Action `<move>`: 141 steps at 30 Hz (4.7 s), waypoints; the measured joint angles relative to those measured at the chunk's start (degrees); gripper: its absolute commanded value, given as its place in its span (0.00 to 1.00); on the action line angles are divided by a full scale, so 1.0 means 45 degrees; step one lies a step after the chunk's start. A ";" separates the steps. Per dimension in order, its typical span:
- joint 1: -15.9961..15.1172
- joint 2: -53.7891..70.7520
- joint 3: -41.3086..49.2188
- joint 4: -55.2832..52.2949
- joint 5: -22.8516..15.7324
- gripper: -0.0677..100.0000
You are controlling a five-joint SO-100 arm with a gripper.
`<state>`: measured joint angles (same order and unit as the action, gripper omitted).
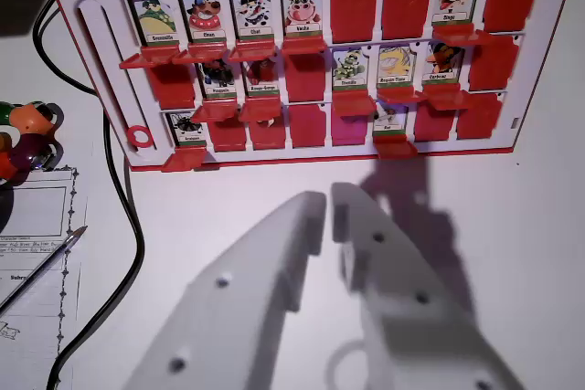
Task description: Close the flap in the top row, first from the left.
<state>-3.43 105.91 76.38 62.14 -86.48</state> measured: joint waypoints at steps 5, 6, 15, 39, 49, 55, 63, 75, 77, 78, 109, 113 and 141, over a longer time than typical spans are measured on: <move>0.0000 0.0000 0.0000 0.0000 0.0000 0.00; 0.0000 0.0000 0.0000 0.0000 0.0000 0.00; 0.0000 0.0000 -0.0645 0.0352 0.0000 0.00; -0.0605 -0.2246 -0.1289 0.0508 0.0527 0.00; -0.1699 -0.4082 -0.2129 0.0352 0.2266 0.00; -0.2480 -0.5371 -0.2793 0.0176 0.2812 0.00; -0.3203 -0.8496 -0.5918 0.0078 0.3125 0.00; -0.3535 -1.3242 -1.0879 0.0625 0.3672 0.00; -0.3535 -1.3809 -1.1387 0.0625 0.3691 0.00; -0.3535 -1.4004 -1.1602 0.0625 0.3691 0.00; -0.2871 -1.5859 -1.3438 -0.1875 0.3574 0.00; -0.2871 -1.5859 -1.3438 -0.1895 0.3672 0.00; -0.3203 -1.5859 -1.3438 -0.3184 0.4082 0.00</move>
<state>-17.84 34.54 15.91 47.81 -68.12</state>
